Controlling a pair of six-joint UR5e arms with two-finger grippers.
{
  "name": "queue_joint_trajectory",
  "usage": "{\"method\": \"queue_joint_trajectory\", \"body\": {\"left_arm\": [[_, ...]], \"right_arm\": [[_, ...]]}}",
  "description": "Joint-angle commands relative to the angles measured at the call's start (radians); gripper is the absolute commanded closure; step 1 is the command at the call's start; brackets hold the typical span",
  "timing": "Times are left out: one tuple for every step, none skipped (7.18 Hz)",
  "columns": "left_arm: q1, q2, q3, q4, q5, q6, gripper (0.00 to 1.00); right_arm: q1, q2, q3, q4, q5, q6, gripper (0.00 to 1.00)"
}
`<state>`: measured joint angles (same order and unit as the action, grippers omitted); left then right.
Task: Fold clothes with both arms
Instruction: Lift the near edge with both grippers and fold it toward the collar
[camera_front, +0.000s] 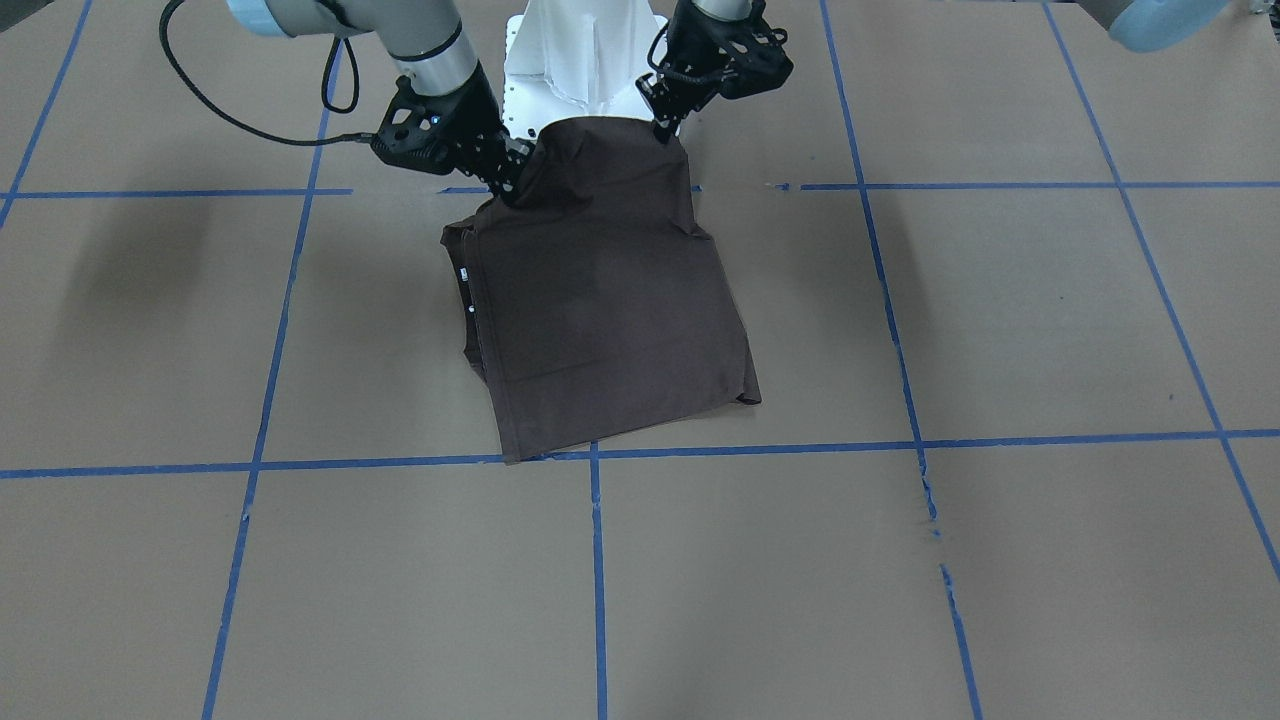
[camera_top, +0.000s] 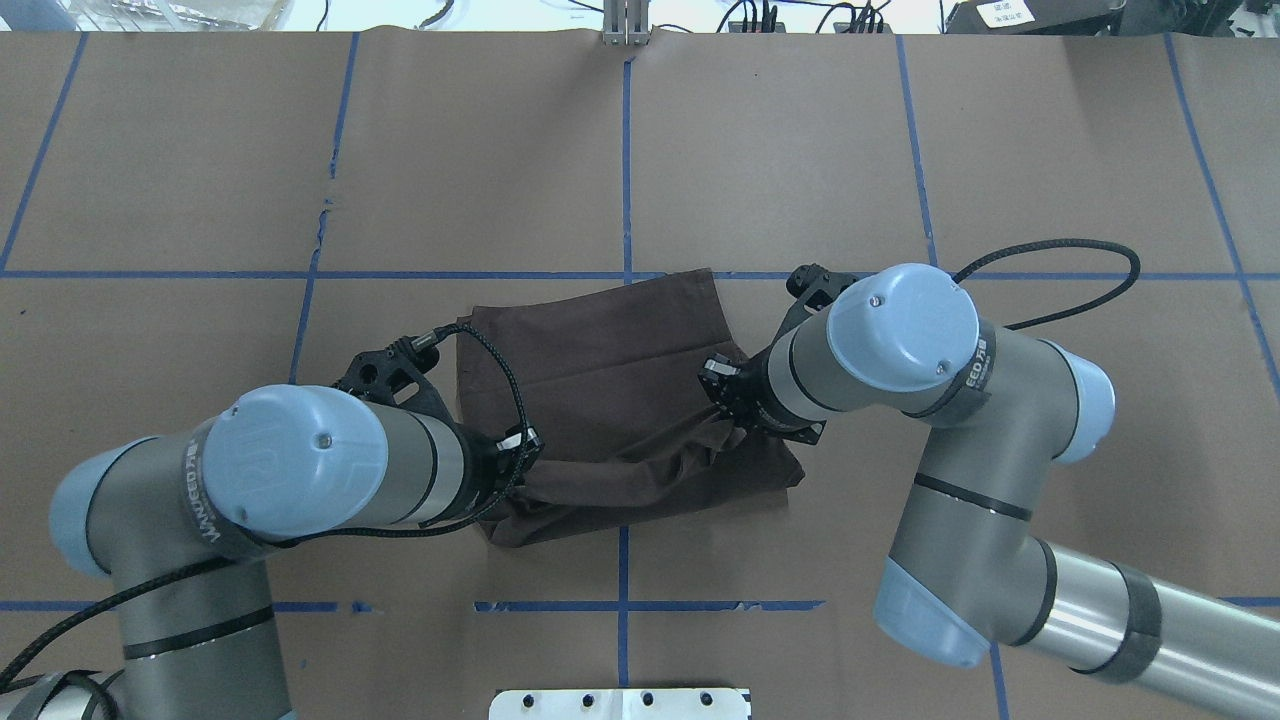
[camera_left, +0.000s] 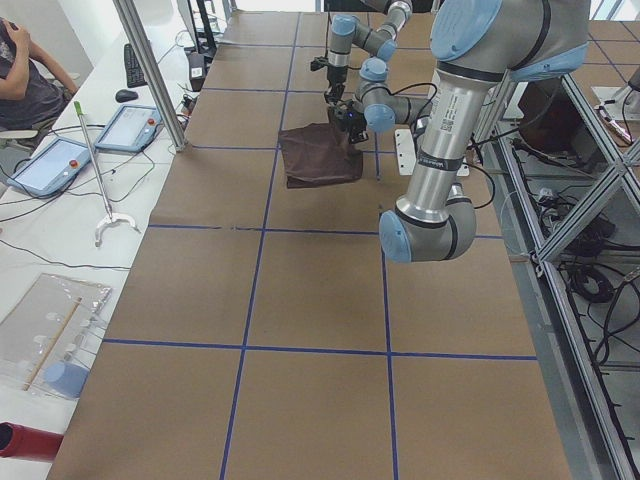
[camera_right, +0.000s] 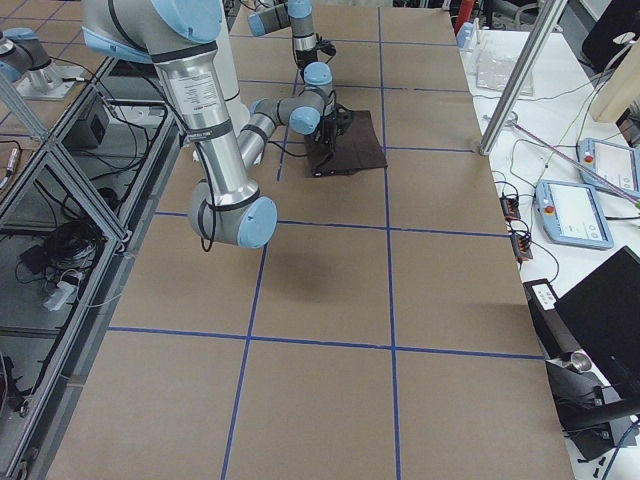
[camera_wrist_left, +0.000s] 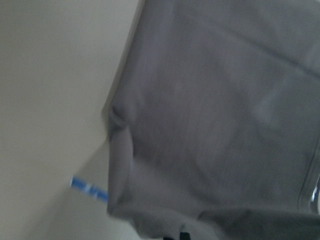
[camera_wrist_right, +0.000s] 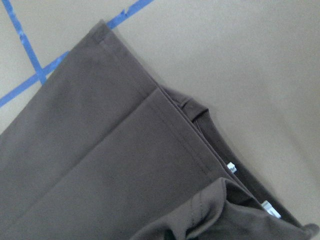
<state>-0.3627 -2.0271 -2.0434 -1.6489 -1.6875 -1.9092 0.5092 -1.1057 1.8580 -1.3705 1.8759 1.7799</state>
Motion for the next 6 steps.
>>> {"method": "queue_joint_trajectory", "body": {"left_arm": [[-0.035,-0.008,0.086,-0.086,0.0,0.021,1.0],[-0.051,-0.015,0.092,-0.094,0.0,0.022,1.0],[-0.083,-0.021,0.104,-0.095,0.0,0.033,1.0],[-0.131,-0.065,0.179,-0.097,0.0,0.076,1.0],[-0.186,-0.131,0.298,-0.106,0.0,0.144,1.0],[-0.224,-0.146,0.431,-0.194,0.002,0.235,1.0]], "right_arm": [[0.034,0.039,-0.078,0.019,0.018,-0.008,1.0],[0.043,0.064,-0.112,0.024,0.019,-0.008,1.0],[0.06,0.11,-0.17,0.024,0.02,-0.01,1.0],[0.093,0.157,-0.245,0.024,0.06,-0.042,1.0],[0.138,0.2,-0.337,0.025,0.139,-0.127,1.0],[0.158,0.24,-0.429,0.025,0.147,-0.149,1.0]]}}
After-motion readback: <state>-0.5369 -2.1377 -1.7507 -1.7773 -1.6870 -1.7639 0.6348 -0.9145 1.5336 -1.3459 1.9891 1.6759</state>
